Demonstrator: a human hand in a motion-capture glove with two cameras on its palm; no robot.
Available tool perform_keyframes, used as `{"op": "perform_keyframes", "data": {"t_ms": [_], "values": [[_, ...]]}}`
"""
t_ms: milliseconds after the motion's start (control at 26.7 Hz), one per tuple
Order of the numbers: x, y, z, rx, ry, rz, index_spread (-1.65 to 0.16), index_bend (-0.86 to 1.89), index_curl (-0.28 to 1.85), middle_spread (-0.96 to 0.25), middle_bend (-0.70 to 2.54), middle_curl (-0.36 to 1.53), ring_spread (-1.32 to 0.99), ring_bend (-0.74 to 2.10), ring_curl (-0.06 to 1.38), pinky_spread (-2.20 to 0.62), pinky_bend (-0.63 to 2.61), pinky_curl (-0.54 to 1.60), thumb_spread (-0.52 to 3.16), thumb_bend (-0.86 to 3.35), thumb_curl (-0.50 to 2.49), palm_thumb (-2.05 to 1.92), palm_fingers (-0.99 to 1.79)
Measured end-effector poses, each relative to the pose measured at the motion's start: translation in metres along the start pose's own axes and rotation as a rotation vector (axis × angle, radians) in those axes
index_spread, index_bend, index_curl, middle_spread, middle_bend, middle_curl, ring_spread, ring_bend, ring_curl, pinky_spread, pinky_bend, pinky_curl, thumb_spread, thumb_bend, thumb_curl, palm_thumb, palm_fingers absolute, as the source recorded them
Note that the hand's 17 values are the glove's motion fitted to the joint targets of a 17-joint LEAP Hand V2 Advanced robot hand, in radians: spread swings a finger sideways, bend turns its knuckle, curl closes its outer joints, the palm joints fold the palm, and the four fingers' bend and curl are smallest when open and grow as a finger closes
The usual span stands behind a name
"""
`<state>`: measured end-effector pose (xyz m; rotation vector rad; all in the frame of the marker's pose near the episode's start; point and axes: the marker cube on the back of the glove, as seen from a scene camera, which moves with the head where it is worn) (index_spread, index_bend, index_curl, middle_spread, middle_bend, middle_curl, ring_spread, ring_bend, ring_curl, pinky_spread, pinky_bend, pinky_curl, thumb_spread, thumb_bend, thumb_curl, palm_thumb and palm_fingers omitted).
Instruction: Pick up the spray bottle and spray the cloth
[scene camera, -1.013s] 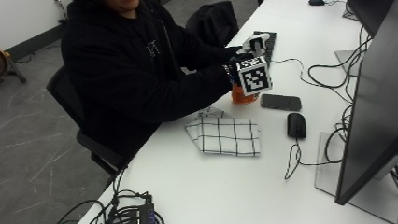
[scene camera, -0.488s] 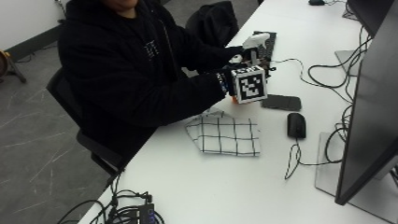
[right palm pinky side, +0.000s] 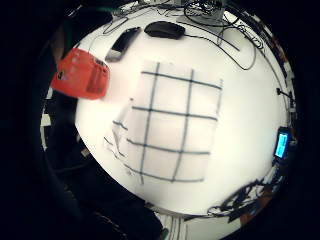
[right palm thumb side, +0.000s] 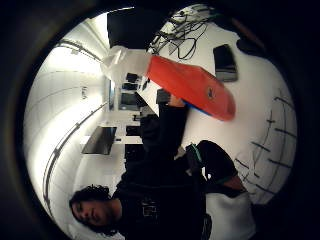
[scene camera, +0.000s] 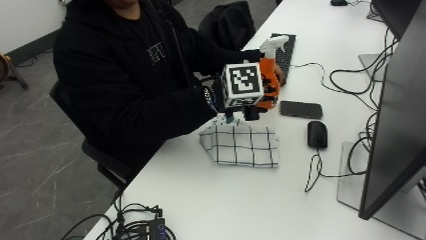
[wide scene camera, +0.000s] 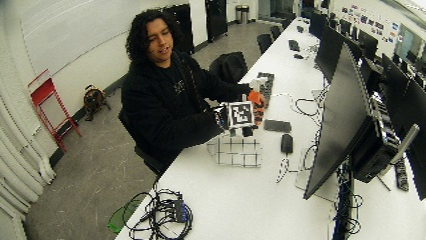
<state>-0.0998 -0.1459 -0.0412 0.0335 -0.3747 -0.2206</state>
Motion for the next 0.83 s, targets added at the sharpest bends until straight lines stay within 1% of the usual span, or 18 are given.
{"op": "perform_keyframes", "data": {"t_ms": [113,300,488,675,825], "values": [[0.001,0.021,-0.004,0.01,0.16,-0.004,-0.38,0.18,0.4,-0.14,0.22,0.4,-0.14,0.36,0.35,0.18,0.34,0.37,0.9,-0.03,0.56,0.73,0.25],[-0.007,0.055,-0.005,0.003,0.306,-0.037,-0.4,0.2,0.39,-0.16,0.17,0.37,-0.17,0.31,0.32,0.18,0.3,0.34,0.93,-0.03,0.52,0.74,0.28],[-0.019,0.087,-0.003,-0.04,0.45,-0.014,-0.41,0.2,0.39,-0.17,0.16,0.36,-0.18,0.29,0.31,0.17,0.28,0.33,0.95,-0.03,0.5,0.74,0.31],[-0.028,0.111,0.008,-0.077,0.474,-0.003,-0.41,0.2,0.39,-0.17,0.15,0.34,-0.17,0.27,0.3,0.18,0.26,0.33,0.98,-0.03,0.47,0.72,0.32],[-0.03,0.118,0.013,-0.073,0.459,-0.015,-0.42,0.19,0.39,-0.16,0.16,0.33,-0.16,0.26,0.3,0.18,0.26,0.33,1.0,-0.03,0.45,0.71,0.32]]}}
